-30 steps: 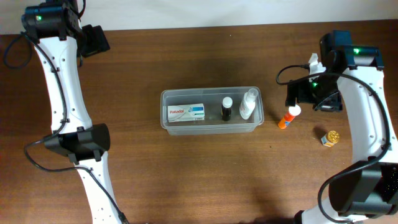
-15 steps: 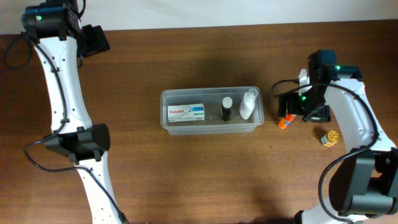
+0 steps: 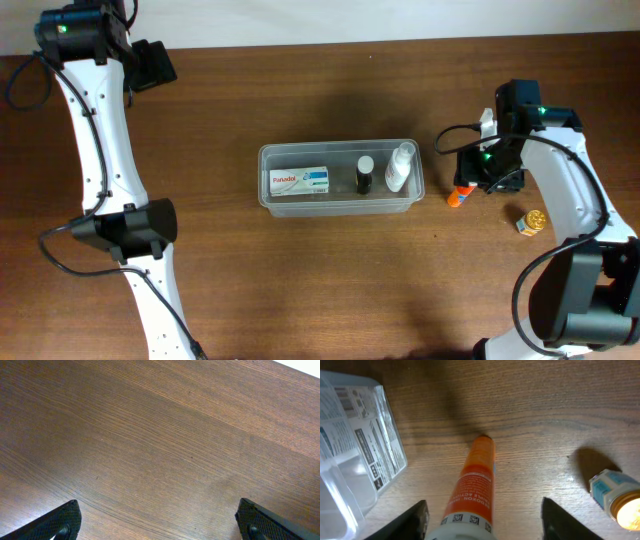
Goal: Pack container
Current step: 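Lower right gripper and grasp the orange tube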
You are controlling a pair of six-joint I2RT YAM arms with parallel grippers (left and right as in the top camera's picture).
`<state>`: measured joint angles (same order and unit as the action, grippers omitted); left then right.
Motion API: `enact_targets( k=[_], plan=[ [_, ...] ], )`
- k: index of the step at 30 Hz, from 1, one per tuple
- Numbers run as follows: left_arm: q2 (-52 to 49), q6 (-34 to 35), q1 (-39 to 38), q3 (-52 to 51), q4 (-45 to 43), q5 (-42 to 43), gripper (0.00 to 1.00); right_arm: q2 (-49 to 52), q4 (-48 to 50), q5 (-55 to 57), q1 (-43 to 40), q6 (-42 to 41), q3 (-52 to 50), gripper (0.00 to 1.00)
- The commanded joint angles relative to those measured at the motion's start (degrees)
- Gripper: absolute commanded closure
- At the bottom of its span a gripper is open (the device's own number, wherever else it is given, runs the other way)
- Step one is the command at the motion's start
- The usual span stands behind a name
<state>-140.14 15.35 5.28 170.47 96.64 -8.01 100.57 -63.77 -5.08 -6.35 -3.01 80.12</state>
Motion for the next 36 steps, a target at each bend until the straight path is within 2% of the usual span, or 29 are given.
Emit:
enact_targets(
  k=[1,22,26,33,34,36],
  plan=[
    [0.7,-0.9,0.0,0.4,0.0,-0.7,0.01,0.2,0.2,-0.3,0.1,-0.2,-0.3,0.38],
    [0.7,-0.9,0.0,0.4,0.0,-0.7,0.0,0.4,1.7,-0.1,3.0,-0.2,-0.3,0.43],
    [0.7,-0.9,-0.3,0.4,0.0,-0.7,0.0,0.4,1.4,1.3,3.0,-0.2,-0.3,0.49],
    [0.7,-0.9,-0.2,0.4,0.0,-0.7,0.0,0.4,0.8,1.2,3.0,-0.2,-0.3,0.51],
    [0.7,-0.9,-0.2,0.4,0.0,-0.7,0.0,0.4,0.7,1.2,3.0,-0.2,-0.3,0.55],
    [0.7,-0.9,-0.2,0.4,0.0,-0.7,0.0,0.4,0.6,1.2,3.0,-0.2,-0.3,0.56]
  ],
)
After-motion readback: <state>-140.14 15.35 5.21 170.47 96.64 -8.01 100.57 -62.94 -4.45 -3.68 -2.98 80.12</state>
